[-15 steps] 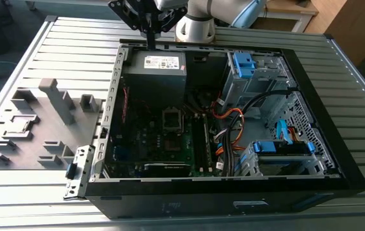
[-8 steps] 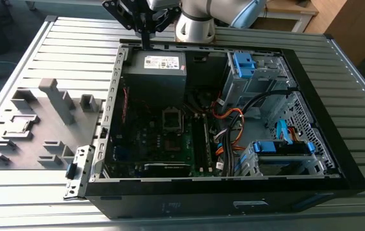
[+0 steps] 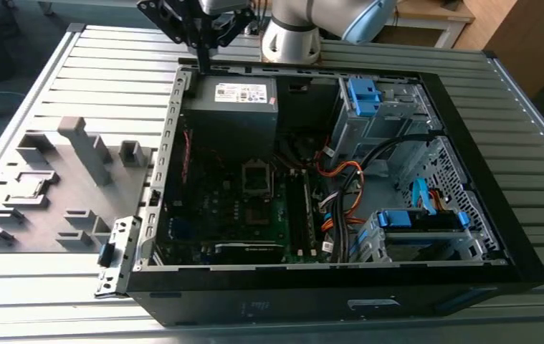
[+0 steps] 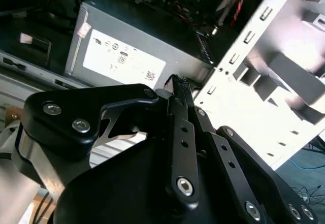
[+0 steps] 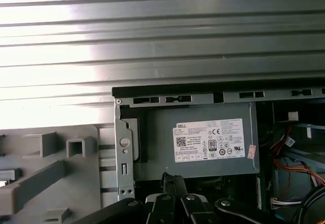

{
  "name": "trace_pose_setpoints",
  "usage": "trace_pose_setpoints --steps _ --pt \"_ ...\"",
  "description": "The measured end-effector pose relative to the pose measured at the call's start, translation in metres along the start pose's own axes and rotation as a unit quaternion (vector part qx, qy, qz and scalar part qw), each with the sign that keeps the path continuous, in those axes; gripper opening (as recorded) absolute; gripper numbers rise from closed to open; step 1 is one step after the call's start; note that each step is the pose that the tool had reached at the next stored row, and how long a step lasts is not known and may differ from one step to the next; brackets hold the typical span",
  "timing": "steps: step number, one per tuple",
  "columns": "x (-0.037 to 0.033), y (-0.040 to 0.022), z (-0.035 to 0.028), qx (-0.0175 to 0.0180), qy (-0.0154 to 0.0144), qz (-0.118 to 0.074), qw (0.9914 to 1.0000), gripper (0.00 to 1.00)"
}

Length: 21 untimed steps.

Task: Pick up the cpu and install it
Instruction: 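Reach for the cpu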

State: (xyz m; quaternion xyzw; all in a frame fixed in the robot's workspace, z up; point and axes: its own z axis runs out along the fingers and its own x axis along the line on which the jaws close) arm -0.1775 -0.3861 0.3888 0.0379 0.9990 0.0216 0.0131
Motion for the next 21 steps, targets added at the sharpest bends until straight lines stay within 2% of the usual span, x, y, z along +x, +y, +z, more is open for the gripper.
trace_pose_setpoints --steps 8,16,21 --pt "0.0250 0.0029 0.0014 0.0000 0.0000 0.000 1.00000 0.11" --pt "0.0542 0.0074 0.0029 0.0001 0.0000 0.000 1.00000 0.11" --pt "0.0700 0.0097 0.0038 0.0001 0.0000 0.000 1.00000 0.11"
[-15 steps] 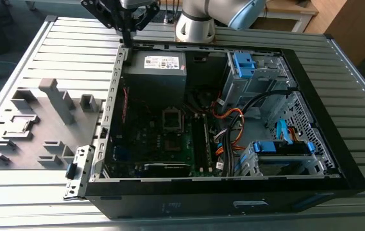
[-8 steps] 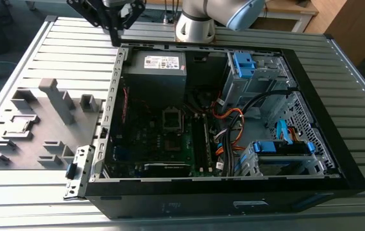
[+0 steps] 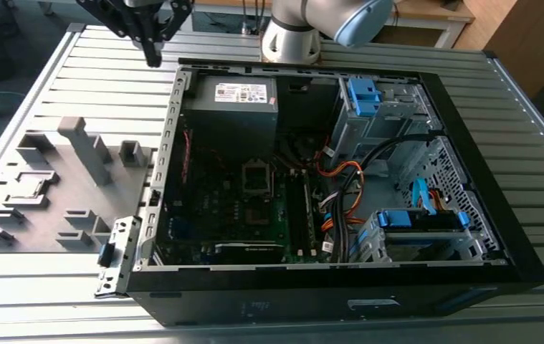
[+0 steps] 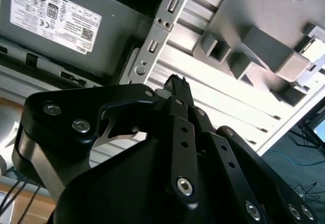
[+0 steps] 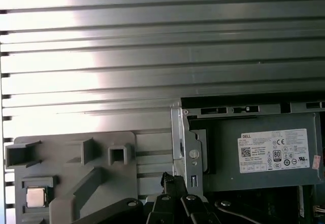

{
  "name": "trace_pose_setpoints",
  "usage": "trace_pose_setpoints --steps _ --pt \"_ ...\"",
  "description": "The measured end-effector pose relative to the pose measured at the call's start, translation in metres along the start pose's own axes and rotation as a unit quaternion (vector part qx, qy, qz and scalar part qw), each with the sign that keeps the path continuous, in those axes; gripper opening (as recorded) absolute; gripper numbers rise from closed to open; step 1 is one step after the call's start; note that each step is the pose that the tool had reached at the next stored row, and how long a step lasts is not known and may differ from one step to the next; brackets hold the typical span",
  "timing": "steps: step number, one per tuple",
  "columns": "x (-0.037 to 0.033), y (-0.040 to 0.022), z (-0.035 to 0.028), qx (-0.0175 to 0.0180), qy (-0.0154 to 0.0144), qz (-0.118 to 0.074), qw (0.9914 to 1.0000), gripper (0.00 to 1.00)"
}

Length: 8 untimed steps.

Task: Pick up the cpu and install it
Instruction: 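Reach for the cpu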

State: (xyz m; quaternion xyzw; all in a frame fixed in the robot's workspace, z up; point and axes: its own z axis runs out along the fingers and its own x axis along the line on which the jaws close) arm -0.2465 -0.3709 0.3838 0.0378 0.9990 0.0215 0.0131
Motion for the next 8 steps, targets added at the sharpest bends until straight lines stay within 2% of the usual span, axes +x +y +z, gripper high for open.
trace_pose_setpoints --steps 8 --pt "0.0253 0.0025 0.0014 0.0000 0.0000 0.000 1.00000 0.11"
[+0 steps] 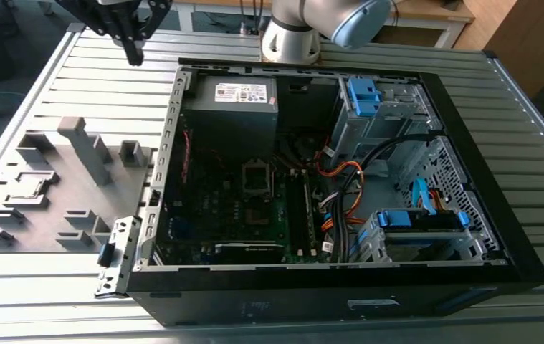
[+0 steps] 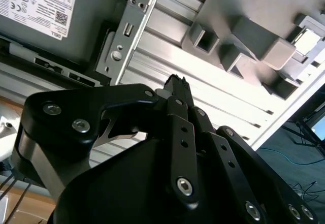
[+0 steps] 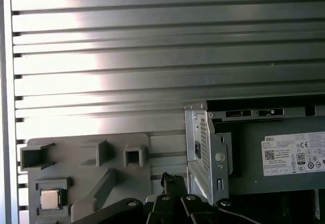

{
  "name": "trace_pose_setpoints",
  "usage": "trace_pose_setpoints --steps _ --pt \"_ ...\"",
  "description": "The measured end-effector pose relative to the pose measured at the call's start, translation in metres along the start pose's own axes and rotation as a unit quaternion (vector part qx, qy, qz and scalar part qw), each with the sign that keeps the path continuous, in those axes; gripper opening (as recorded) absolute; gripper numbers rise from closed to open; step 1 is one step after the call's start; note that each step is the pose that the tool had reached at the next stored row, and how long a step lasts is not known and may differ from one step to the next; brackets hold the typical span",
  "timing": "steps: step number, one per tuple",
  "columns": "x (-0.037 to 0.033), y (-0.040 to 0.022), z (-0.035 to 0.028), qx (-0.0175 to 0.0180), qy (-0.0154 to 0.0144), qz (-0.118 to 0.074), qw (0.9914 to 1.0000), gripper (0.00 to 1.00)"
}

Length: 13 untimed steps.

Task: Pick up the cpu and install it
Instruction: 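Reach for the cpu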

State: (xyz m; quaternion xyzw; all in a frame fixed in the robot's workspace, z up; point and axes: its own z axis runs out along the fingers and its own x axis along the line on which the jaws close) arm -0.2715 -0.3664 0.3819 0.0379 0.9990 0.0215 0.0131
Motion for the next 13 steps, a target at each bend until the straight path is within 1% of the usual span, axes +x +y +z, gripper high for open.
trace_pose_setpoints --steps 13 --pt "0.0366 0.0046 0.0020 0.0000 0.0000 0.000 1.00000 0.11"
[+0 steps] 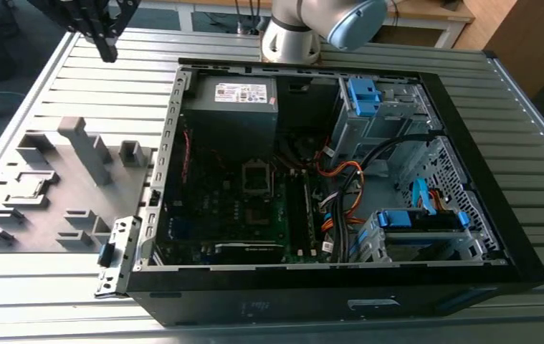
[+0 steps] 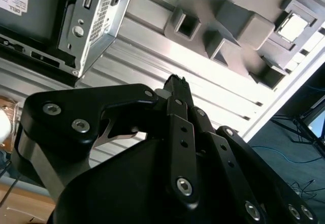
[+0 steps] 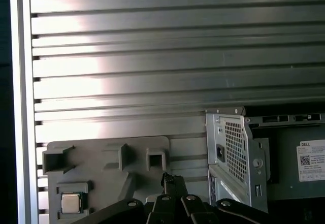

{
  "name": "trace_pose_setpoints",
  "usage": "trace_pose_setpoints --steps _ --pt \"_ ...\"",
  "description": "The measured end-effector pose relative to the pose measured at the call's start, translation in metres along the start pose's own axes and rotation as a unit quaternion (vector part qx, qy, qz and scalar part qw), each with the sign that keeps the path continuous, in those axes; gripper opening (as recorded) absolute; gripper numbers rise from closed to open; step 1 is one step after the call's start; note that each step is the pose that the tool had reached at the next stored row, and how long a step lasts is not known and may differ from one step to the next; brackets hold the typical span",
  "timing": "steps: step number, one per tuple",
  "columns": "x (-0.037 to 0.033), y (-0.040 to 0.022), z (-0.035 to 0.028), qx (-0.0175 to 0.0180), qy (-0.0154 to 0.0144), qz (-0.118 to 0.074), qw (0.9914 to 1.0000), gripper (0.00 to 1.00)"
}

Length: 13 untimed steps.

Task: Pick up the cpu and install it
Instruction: 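Reach for the cpu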

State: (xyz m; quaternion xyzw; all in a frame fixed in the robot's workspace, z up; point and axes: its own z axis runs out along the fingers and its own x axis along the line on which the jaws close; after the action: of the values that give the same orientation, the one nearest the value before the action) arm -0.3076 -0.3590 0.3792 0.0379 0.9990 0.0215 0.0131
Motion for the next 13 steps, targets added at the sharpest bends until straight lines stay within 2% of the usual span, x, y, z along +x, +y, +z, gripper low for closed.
trace_pose_setpoints --steps 7,13 --pt "0.0199 0.0018 0.0016 0.0002 0.0000 0.000 1.00000 0.11" --pt "0.0400 0.0044 0.0044 0.0013 -0.0001 0.000 1.00000 0.11"
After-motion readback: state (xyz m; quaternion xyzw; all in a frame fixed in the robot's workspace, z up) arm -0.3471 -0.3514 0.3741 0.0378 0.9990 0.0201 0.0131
